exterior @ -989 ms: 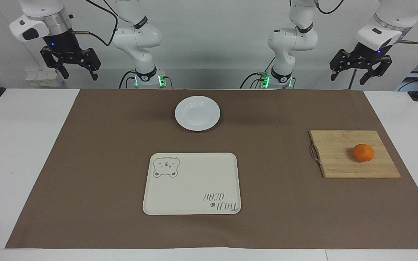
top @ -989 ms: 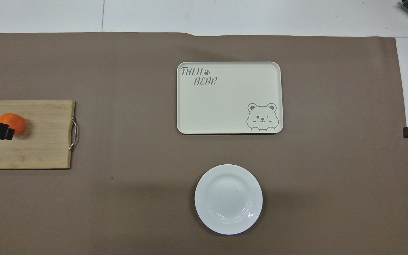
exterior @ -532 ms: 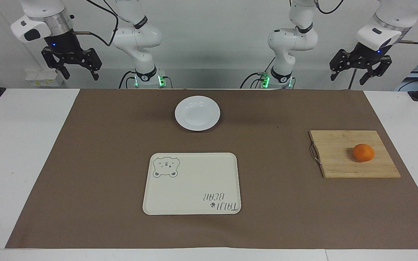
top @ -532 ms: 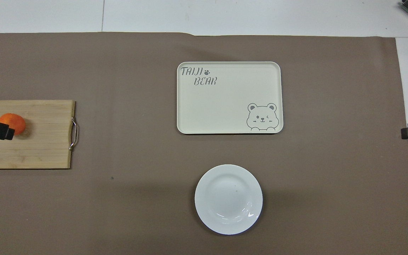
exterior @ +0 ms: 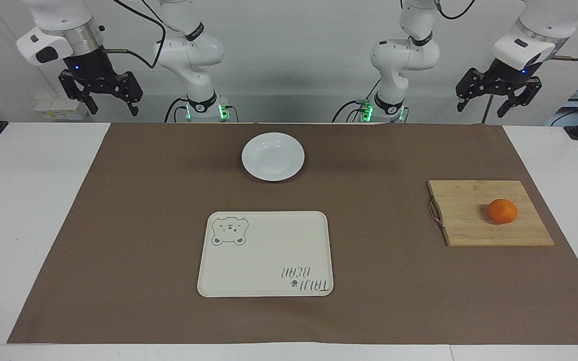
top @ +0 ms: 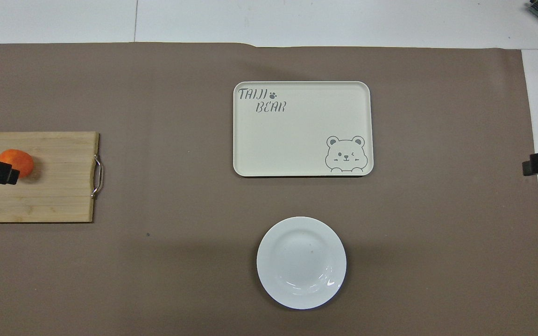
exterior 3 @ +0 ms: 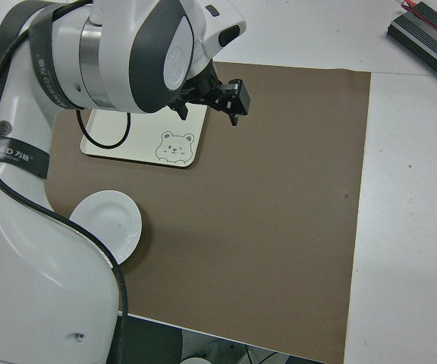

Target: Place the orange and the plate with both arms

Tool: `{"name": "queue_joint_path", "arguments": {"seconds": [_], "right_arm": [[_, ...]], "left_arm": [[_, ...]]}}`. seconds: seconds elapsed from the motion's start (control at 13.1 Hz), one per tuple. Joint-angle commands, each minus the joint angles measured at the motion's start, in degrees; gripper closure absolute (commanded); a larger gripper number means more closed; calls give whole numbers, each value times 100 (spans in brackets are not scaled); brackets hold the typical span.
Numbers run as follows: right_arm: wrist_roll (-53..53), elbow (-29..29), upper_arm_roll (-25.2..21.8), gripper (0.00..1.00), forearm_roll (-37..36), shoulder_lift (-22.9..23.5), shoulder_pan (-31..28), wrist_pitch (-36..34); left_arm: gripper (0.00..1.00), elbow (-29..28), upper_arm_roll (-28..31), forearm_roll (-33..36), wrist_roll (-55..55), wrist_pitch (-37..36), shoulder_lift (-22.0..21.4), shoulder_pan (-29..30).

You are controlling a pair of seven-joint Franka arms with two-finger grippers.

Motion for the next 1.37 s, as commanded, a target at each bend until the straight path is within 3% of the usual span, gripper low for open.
{"name": "queue_joint_path", "arguments": {"seconds": [0.0, 0.99, 1.29], "right_arm": [[-99, -50, 17, 0, 131, -33, -58, 76], [-266, -51, 26, 0, 123, -16, -67, 68], [-257, -51, 34, 0, 131, -16, -67, 76]], "left_arm": [[0, -198, -36, 49, 119, 71, -141, 45], [0, -303, -18, 49, 128, 256, -167, 62], [0, -565, -9, 49, 145, 614, -168, 396]]}}
